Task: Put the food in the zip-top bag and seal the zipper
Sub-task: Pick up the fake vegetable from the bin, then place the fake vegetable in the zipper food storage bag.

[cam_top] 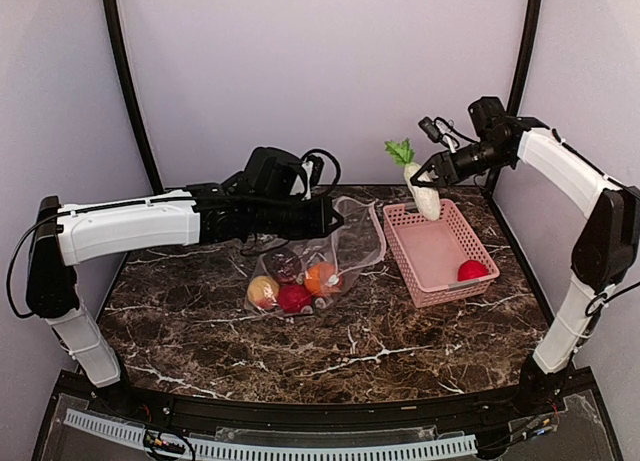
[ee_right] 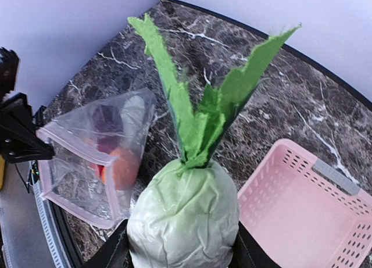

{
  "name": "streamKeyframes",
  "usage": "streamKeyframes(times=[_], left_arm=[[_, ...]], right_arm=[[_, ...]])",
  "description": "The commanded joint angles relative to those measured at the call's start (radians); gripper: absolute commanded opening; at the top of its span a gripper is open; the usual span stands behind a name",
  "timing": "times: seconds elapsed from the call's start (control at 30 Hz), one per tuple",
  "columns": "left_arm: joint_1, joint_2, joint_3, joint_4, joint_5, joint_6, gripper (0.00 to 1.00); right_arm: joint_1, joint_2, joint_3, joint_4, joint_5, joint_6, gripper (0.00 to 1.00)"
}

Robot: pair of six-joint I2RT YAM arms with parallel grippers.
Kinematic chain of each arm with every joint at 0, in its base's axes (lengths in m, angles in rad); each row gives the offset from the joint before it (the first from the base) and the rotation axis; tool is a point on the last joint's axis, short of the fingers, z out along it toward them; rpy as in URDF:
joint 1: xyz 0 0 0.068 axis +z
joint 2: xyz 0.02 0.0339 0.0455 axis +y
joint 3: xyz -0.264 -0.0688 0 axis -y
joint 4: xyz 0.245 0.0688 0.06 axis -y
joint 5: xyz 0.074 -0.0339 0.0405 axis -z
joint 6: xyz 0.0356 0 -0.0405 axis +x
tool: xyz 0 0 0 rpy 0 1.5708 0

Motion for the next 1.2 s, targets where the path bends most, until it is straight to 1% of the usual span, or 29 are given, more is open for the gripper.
streamKeyframes(times=[0.0,0.1,0.2,0.3,0.37,0.4,0.6,0.7,0.87,1.03,1.17], left_arm=[[0.008,0.013,0.046,-0.045,-0.091,-0.003,0.01],[0.007,0.005,0.047,-0.080,-0.198,-0.026,0.01],[0.007,-0.017,0.024,-0.089,-0.298,-0.077,0.01],[0.008,-0.054,-0.002,-0.056,-0.335,-0.087,0.01],[0.008,-0.074,-0.018,-0.041,-0.347,-0.079,0.01],[0.007,-0.078,-0.023,-0.040,-0.350,-0.075,0.01],[0.007,-0.120,-0.072,0.011,-0.310,-0.050,0.01],[0.008,-0.129,-0.097,0.067,-0.275,-0.047,0.01],[0.010,-0.129,-0.091,0.132,-0.199,-0.043,0.01],[0.009,-0.122,-0.056,0.135,-0.195,-0.059,0.01],[0.011,-0.127,-0.045,0.181,-0.201,-0.088,0.01]], right_arm=[[-0.005,-0.036,0.009,0.161,-0.187,0.104,0.26],[-0.001,-0.031,0.009,0.239,-0.308,0.174,0.24],[0.008,-0.025,0.002,0.320,-0.397,0.238,0.23],[0.022,-0.034,-0.022,0.415,-0.433,0.292,0.21],[0.038,-0.040,-0.033,0.462,-0.439,0.328,0.19],[0.046,-0.042,-0.035,0.479,-0.431,0.345,0.17],[0.116,-0.045,-0.073,0.601,-0.393,0.432,0.09],[0.152,-0.039,-0.095,0.660,-0.367,0.464,0.09],[0.212,0.003,-0.094,0.747,-0.349,0.515,0.09],[0.270,0.036,-0.080,0.750,-0.331,0.511,0.09],[0.300,0.030,-0.112,0.751,-0.285,0.480,0.09]])
